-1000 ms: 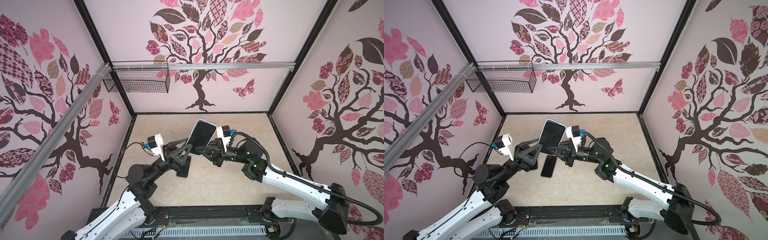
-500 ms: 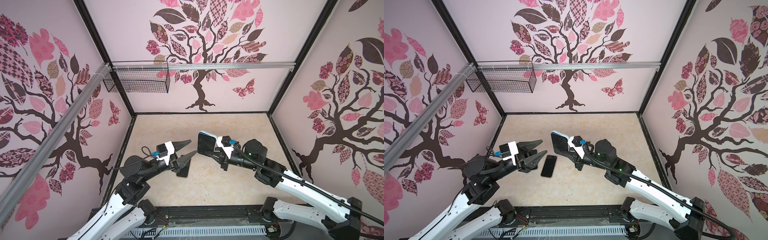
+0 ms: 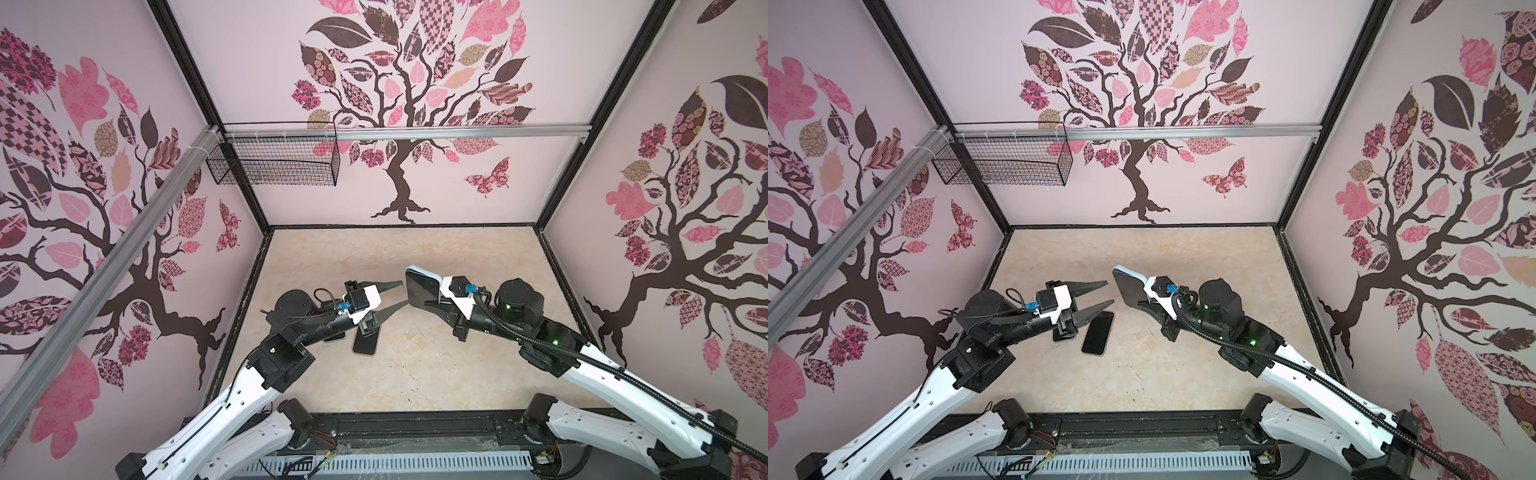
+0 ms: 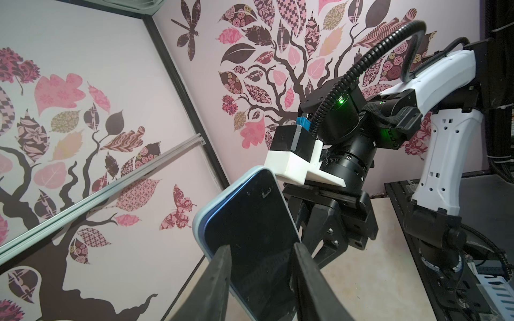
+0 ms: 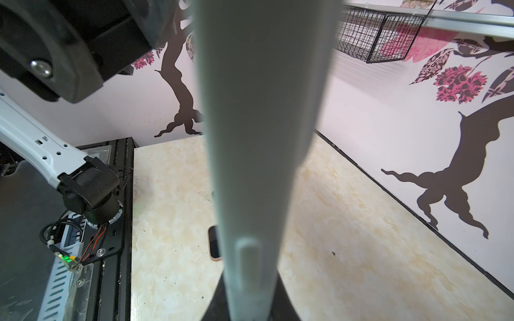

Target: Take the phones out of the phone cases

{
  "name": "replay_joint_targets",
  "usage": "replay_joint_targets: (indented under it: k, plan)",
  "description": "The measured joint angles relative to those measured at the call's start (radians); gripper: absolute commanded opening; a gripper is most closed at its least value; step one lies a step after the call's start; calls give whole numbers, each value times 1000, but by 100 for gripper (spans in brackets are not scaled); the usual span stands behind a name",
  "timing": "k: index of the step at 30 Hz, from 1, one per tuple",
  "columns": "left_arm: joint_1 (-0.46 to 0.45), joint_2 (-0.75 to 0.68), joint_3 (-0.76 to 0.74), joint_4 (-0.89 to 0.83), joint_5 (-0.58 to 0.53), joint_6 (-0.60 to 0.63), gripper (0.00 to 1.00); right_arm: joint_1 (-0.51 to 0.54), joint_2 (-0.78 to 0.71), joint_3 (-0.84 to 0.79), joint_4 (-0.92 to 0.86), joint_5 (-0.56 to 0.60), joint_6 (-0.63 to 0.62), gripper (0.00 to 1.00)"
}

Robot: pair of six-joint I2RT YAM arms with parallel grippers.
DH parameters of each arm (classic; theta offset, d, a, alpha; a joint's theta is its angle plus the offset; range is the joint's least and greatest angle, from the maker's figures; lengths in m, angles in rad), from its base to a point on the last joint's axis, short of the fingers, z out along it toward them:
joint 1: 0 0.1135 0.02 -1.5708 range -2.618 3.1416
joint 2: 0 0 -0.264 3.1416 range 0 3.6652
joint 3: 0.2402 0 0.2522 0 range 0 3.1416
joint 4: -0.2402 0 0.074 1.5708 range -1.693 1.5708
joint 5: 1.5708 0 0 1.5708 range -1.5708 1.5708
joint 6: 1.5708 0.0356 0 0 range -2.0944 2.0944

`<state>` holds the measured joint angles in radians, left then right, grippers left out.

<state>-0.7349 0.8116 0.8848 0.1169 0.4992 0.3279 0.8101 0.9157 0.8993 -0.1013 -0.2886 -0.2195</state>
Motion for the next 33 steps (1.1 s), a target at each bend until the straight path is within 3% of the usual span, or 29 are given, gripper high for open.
replay_joint_targets:
  k: [33]
  plan:
    - [0, 18, 13, 8, 4, 35, 39, 0, -6, 0, -55, -119, -24, 0]
